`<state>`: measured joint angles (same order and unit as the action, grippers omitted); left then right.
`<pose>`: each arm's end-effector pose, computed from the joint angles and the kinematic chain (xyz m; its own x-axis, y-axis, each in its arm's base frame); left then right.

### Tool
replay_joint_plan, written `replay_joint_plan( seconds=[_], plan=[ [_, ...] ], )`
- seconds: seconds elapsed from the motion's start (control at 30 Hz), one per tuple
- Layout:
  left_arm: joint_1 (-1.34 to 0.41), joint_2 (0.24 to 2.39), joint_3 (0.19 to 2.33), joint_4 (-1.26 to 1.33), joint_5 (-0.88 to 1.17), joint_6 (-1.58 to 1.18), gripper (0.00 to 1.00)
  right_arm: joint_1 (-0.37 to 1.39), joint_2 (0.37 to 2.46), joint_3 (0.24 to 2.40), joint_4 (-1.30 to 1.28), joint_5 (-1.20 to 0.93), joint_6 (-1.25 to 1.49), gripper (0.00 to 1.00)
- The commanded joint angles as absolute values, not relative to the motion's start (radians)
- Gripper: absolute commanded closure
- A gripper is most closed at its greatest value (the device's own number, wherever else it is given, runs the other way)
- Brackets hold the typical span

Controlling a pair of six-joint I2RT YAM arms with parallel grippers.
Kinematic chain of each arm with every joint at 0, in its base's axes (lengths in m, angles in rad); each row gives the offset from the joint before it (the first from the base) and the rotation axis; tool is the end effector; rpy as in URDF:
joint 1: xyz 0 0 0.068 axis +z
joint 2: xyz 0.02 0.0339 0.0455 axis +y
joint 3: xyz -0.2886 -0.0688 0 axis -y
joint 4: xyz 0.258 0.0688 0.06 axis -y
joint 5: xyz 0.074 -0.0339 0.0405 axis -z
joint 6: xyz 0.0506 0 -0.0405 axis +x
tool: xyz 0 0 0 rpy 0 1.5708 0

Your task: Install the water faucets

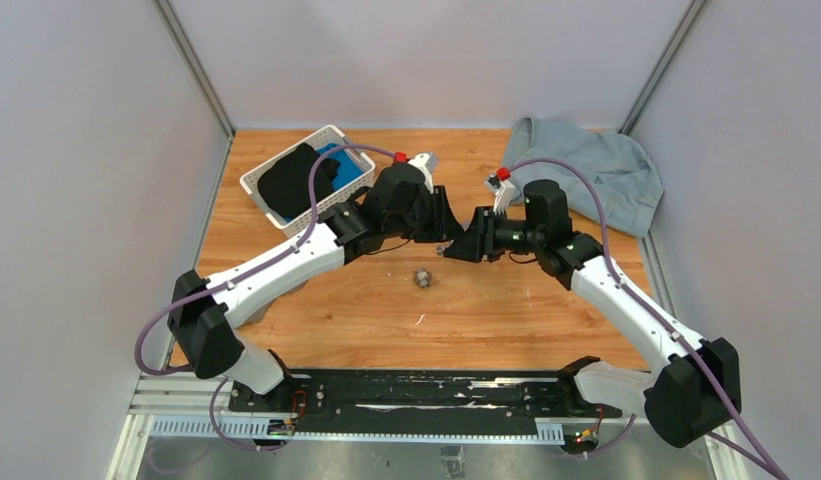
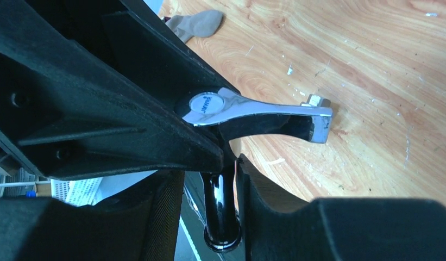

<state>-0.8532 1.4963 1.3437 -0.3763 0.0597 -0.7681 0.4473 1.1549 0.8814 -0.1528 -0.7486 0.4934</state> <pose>0.2411 -0.2808 0.3586 -0.7847 -0.1557 -0.6000 0.3347 0.7083 -0.6215 0.2278 0.1475 0.3197 -0.7431 0.0284 -0.6686 -0.5946 0.4304 0.6791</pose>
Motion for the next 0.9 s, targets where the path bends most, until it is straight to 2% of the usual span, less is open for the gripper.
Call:
replay_joint_plan(
  seconds=[0.0,0.23,0.4,0.5,0.6,0.73,0.8,0.87],
  plan=[
    [-0.853,1.456,1.347,-0.359,0.041,-0.781,1.0,0.465,1.159,0.863,-0.071,-0.725,0.529,0.63],
    [-0.853,1.436,1.327,-0.356,0.028,-0.791,1.0,0.474,1.192,0.875,-0.059,-0.753,0.53,0.67],
    [-0.853,1.437,1.325,-0.352,0.035,-0.791,1.0,0.489,1.191,0.872,-0.052,-0.743,0.535,0.62],
    [-0.852,1.443,1.329,-0.352,0.043,-0.791,1.0,0.492,1.187,0.867,-0.043,-0.735,0.544,0.63],
    [-0.853,1.441,1.33,-0.348,0.047,-0.796,1.0,0.495,1.192,0.863,-0.023,-0.734,0.558,0.7],
    [-0.852,1.439,1.327,-0.348,0.049,-0.796,1.0,0.496,1.194,0.848,-0.009,-0.718,0.579,0.86],
    [-0.852,1.436,1.325,-0.35,0.049,-0.797,1.0,0.496,1.189,0.842,-0.009,-0.701,0.587,0.98],
    [-0.853,1.434,1.322,-0.348,0.047,-0.798,1.0,0.495,1.175,0.832,-0.009,-0.671,0.596,1.0]
  ],
)
